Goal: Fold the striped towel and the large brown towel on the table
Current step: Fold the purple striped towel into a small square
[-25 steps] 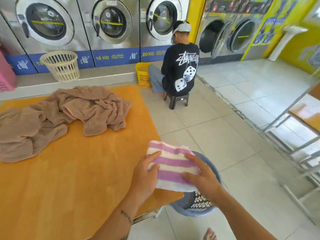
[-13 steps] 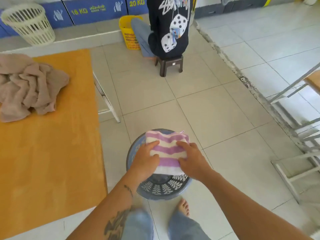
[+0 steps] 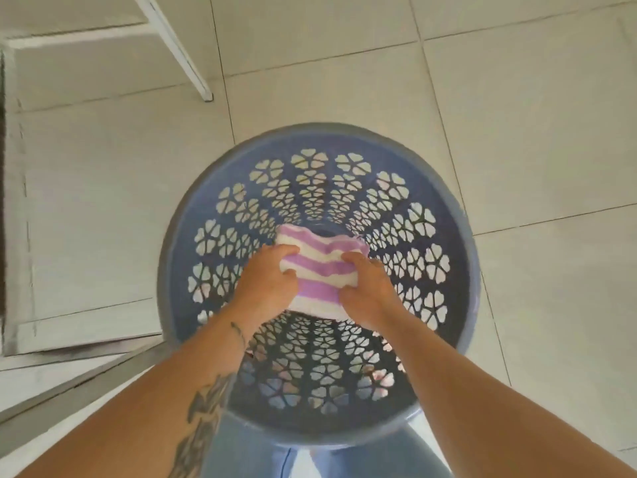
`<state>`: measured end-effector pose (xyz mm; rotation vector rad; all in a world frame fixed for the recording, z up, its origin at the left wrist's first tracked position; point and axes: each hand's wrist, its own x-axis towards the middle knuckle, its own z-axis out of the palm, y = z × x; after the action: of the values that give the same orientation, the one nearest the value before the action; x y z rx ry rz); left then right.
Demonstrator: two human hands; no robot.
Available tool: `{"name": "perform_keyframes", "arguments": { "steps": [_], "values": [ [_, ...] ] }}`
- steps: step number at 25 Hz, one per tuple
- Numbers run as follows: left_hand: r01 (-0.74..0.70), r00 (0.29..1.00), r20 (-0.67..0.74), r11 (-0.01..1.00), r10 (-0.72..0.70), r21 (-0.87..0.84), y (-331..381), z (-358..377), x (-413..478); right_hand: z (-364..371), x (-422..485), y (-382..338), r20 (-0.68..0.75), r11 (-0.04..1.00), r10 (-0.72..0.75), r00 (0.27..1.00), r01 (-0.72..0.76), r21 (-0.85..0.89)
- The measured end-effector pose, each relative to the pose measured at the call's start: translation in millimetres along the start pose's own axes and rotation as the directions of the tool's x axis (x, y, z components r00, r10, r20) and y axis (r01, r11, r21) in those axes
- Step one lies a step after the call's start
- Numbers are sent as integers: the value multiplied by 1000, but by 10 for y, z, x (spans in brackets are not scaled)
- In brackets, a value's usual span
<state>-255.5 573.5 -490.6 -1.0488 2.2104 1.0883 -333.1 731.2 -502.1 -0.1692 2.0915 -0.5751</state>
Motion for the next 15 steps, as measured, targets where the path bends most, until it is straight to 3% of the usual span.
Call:
{"name": "perform_keyframes", "arguments": {
  "steps": [3, 7, 15],
  "values": [
    [55, 996, 67, 998, -52, -32, -254, 306, 464, 244, 586, 211, 40, 995, -29, 999, 33, -98],
    [121, 976, 172, 989, -134, 82, -239, 414, 418, 244, 663, 310, 122, 968, 1, 993, 29, -250],
    [88, 996, 18, 933, -87, -348, 751, -435, -703, -673, -687, -407, -9, 980, -163, 987, 161, -114]
  ]
}}
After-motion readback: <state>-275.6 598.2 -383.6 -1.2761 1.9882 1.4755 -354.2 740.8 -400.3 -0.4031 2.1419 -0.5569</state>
